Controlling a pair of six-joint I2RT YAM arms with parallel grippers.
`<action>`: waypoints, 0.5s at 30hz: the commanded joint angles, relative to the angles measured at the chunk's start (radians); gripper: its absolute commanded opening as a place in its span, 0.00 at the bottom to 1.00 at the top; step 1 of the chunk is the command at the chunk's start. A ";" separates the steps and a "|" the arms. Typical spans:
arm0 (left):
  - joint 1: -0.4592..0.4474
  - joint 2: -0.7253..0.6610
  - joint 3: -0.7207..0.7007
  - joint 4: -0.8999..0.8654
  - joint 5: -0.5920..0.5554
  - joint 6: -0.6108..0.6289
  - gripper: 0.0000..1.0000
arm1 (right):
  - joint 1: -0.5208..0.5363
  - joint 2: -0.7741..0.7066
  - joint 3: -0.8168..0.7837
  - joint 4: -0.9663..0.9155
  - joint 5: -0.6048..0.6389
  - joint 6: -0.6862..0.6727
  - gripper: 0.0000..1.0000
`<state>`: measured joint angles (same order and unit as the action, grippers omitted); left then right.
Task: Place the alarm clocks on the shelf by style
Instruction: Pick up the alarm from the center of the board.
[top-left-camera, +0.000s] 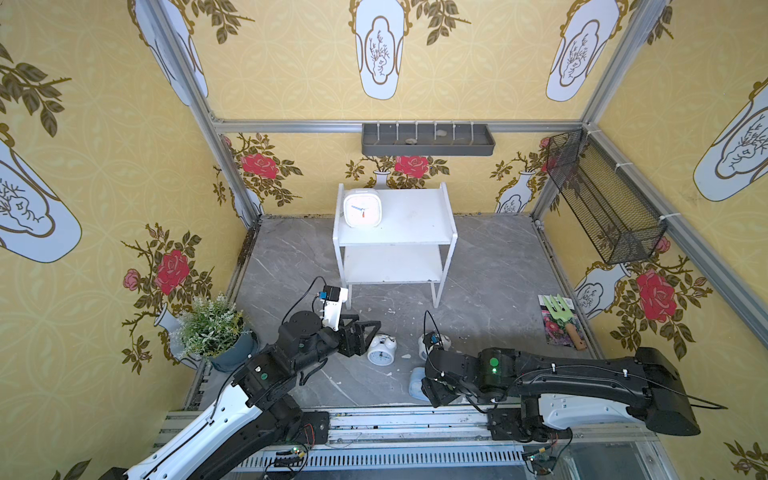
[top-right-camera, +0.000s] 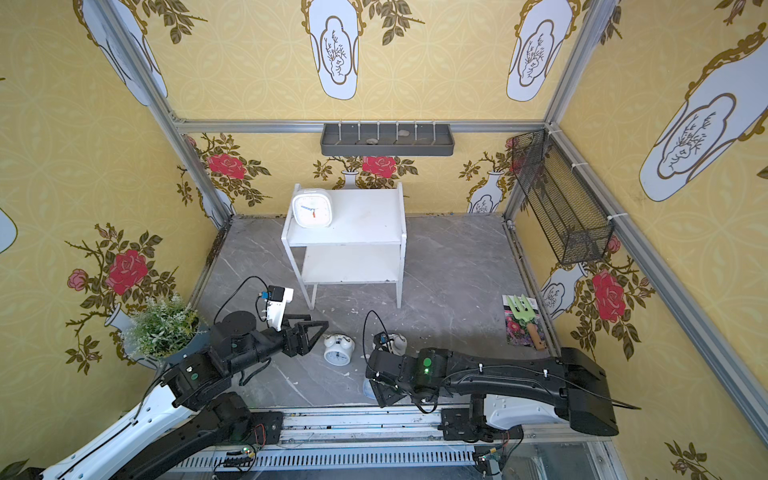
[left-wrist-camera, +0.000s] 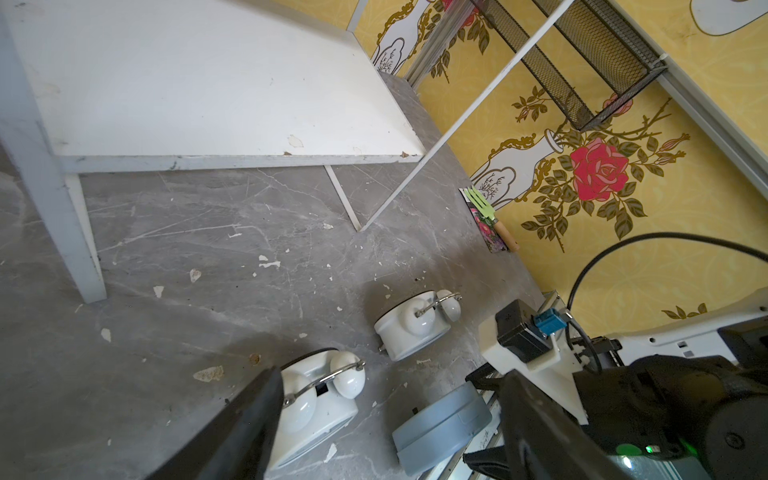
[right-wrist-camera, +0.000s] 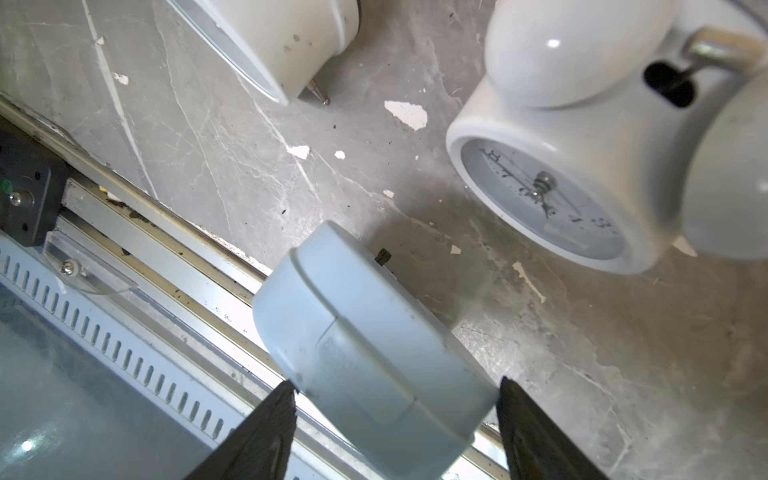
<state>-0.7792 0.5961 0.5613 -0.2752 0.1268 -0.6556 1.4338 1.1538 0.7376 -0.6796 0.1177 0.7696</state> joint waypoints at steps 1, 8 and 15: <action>0.000 0.006 -0.008 0.042 -0.001 -0.003 0.85 | 0.001 0.004 0.006 0.019 0.046 -0.025 0.87; 0.000 0.014 -0.011 0.053 0.006 -0.005 0.85 | -0.013 0.032 -0.003 0.091 0.028 -0.074 0.91; 0.000 0.010 -0.012 0.053 0.005 -0.006 0.85 | -0.012 0.072 0.007 0.140 0.001 -0.109 0.74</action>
<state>-0.7795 0.6102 0.5560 -0.2520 0.1307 -0.6628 1.4204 1.2232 0.7376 -0.5861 0.1333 0.6807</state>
